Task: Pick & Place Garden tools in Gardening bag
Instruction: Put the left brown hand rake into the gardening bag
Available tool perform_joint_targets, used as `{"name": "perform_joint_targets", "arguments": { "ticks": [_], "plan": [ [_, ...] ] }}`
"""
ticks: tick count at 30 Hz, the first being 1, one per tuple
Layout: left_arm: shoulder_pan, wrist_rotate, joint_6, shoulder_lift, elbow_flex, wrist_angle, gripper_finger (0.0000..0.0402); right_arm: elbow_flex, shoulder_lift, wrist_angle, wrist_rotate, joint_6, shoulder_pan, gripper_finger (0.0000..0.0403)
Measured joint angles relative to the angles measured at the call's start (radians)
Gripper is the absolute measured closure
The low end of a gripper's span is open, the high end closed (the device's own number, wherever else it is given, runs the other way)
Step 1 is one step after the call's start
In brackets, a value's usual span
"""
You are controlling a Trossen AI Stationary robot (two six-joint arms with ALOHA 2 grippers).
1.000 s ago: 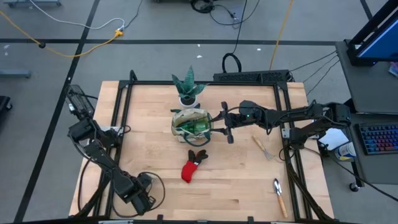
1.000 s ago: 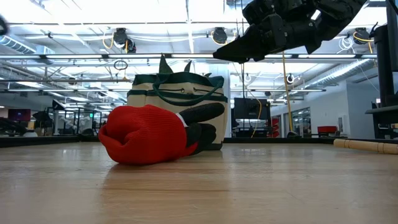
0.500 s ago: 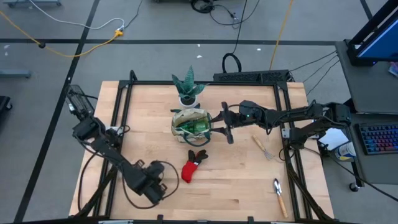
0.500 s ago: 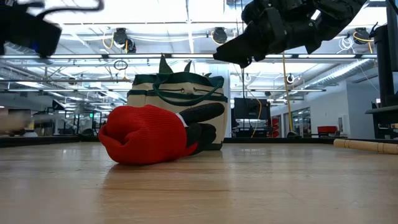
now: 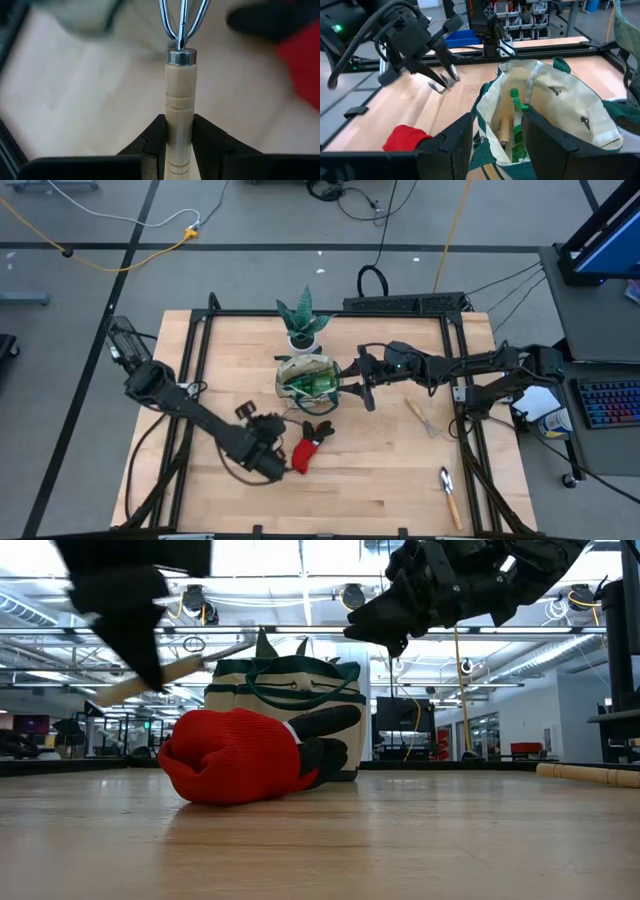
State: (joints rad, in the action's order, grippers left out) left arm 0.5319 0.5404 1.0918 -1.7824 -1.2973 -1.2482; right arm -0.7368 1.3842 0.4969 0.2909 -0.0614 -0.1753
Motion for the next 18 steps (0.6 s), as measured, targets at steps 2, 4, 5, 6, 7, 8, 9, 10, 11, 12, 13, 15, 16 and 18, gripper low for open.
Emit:
{"name": "perform_joint_targets", "arguments": {
  "ticks": [2,4,5,6,7,8,9,10,11,12,13,15,16,18],
  "plan": [
    [-0.028,0.06,-0.064,0.0,0.0,-0.001,0.0325,0.0,0.0,0.0,0.0,-0.028,0.0,0.0243],
    [-0.051,0.118,-0.119,0.001,0.0,0.001,0.0326,0.0,0.0,0.0,0.0,-0.053,0.0,0.0243],
    [-0.061,0.143,-0.141,0.001,0.0,0.002,0.0328,0.0,0.0,0.0,0.0,-0.062,0.0,0.0243],
    [-0.07,0.166,-0.159,0.001,0.0,0.005,0.033,0.0,0.0,0.0,0.0,-0.068,0.0,0.0243],
    [-0.078,0.189,-0.172,0.001,0.0,0.008,0.0331,0.0,0.0,0.0,0.0,-0.076,0.0,0.0243],
    [-0.086,0.211,-0.187,0.001,0.0,0.013,0.0331,0.0,0.0,0.0,0.0,-0.083,0.0,0.0243],
    [-0.093,0.234,-0.201,0.001,0.0,0.019,0.033,0.0,0.0,0.0,0.0,-0.084,0.0,0.0243],
    [-0.099,0.26,-0.217,0.002,0.0,0.024,0.0328,0.0,0.0,0.0,0.0,-0.084,0.0,0.0243],
    [-0.104,0.286,-0.233,0.002,0.0,0.028,0.0326,0.0,0.0,0.0,0.0,-0.084,0.0,0.0243],
    [-0.109,0.31,-0.249,0.002,0.0,0.03,0.0324,0.0,0.0,0.0,0.0,-0.084,0.0,0.0243],
    [-0.112,0.33,-0.27,0.002,-0.001,0.031,0.0324,0.0,0.0,0.0,0.0,-0.084,0.0,0.0243],
    [-0.122,0.361,-0.306,0.002,-0.004,0.032,0.0326,0.0,0.0,0.0,0.0,-0.084,0.0,0.0243],
    [-0.128,0.373,-0.327,0.002,-0.009,0.032,0.0327,0.0,0.0,0.0,0.0,-0.084,0.0,0.0243],
    [-0.141,0.391,-0.371,0.002,-0.028,0.034,0.0329,0.0,0.0,0.001,-0.001,-0.084,0.0,0.0243]
  ]
}}
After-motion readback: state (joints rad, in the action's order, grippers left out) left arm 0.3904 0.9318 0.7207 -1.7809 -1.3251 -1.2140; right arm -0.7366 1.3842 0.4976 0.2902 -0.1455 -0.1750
